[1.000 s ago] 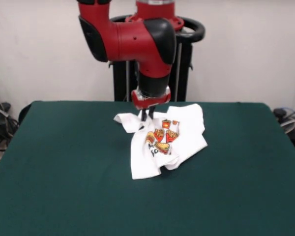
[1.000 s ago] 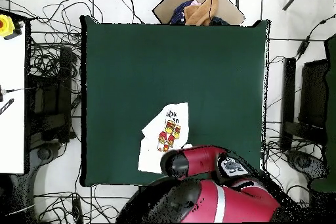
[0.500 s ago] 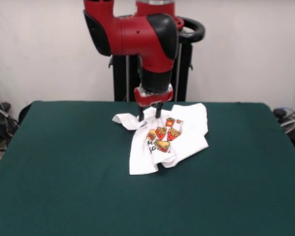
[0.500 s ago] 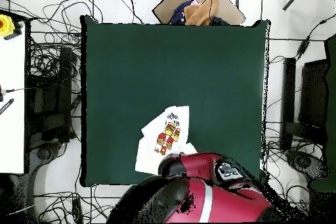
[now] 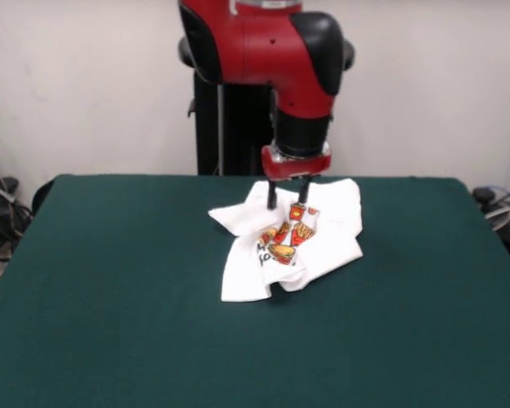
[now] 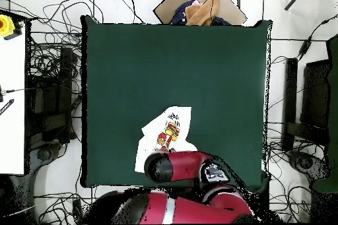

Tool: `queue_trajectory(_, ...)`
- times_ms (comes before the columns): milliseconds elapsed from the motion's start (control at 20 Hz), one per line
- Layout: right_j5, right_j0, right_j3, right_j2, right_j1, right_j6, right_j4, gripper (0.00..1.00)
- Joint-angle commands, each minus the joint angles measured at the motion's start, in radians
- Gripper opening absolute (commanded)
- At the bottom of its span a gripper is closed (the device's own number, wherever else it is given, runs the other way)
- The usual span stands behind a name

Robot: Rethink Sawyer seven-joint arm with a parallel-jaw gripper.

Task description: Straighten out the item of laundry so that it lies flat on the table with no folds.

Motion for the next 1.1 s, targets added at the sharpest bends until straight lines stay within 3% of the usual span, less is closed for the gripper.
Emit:
queue_trajectory(50,-0.001,0.089,-0.072,0.003,0.032,0.31,0.168,1.0)
queue_trajectory(500,-0.113,0.167,-0.173,-0.057,0.17,0.296,0.28,1.0)
queue_trajectory(1100,-0.153,0.187,-0.23,-0.149,0.225,0.241,0.291,1.0)
